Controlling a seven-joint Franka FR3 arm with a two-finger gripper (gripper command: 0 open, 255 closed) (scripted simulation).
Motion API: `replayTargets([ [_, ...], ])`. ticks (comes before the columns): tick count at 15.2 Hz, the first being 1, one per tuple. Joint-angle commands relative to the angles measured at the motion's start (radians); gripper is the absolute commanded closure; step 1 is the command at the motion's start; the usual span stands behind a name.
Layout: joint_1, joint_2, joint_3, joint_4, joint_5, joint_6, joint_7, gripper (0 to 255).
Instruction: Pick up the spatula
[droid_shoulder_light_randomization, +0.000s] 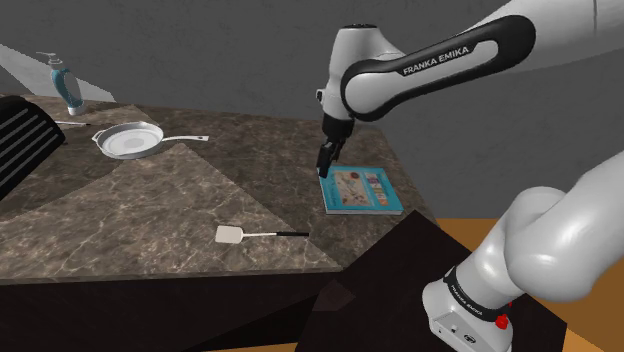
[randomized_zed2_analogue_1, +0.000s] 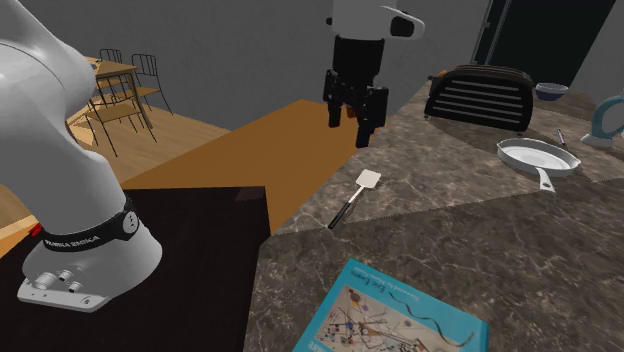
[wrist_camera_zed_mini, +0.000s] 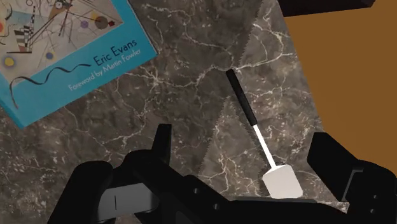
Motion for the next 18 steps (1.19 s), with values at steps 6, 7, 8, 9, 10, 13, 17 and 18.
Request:
replayTargets([
  [6, 0.046, 0.247, 0.042, 0.071, -0.028, 0.173, -0.076, 0],
  [7, 0.053, 0.282, 0.049, 0.084, -0.035, 0.194, -0.084, 0],
  [8, 0.059, 0.316, 0.054, 0.099, -0.043, 0.213, -0.092, 0],
  [9, 0.066, 0.351, 0.060, 0.114, -0.052, 0.232, -0.099, 0],
  [10, 0.072, 0.386, 0.065, 0.130, -0.062, 0.250, -0.105, 0],
  [13, 0.095, 0.490, 0.078, 0.182, -0.095, 0.299, -0.122, 0],
  [17, 0.131, 0.627, 0.088, 0.261, -0.146, 0.352, -0.141, 0],
  [18, 0.141, 0.661, 0.089, 0.282, -0.159, 0.363, -0.145, 0],
])
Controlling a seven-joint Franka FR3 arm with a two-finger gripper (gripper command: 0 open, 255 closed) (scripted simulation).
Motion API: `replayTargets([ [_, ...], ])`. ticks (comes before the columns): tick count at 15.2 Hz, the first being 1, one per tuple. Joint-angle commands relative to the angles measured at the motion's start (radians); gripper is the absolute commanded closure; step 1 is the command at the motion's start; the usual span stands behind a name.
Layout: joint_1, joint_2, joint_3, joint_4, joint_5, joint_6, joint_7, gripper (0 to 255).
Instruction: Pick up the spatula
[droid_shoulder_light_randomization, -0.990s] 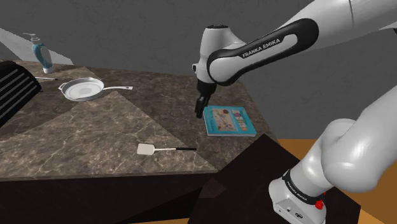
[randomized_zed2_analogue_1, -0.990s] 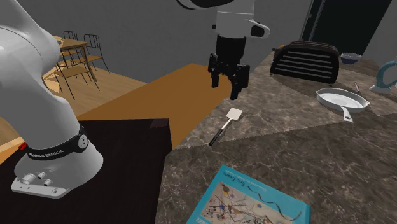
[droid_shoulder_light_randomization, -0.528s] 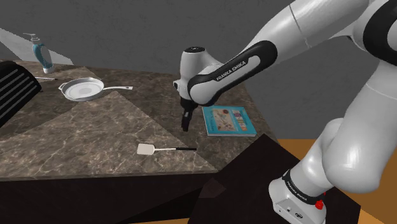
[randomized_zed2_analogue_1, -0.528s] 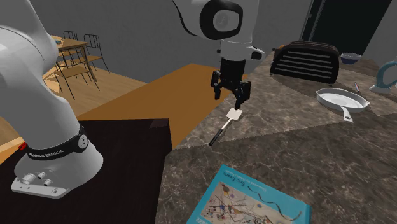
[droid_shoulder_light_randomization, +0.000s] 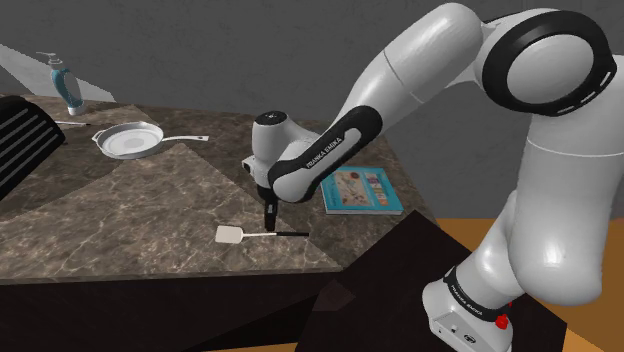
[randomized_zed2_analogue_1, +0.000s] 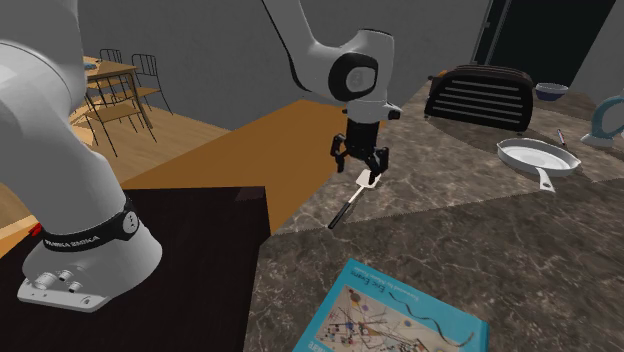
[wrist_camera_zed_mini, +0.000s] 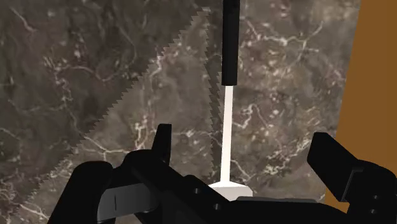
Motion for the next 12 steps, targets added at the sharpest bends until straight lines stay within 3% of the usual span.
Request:
replayTargets([
  [1, 0.015, 0.078, 0.000, 0.047, -0.028, 0.028, -0.017, 0],
  [11, 0.033, 0.187, -0.018, 0.083, -0.053, 0.101, -0.004, 0],
  [12, 0.033, 0.187, -0.017, 0.086, -0.052, 0.099, -0.004, 255],
])
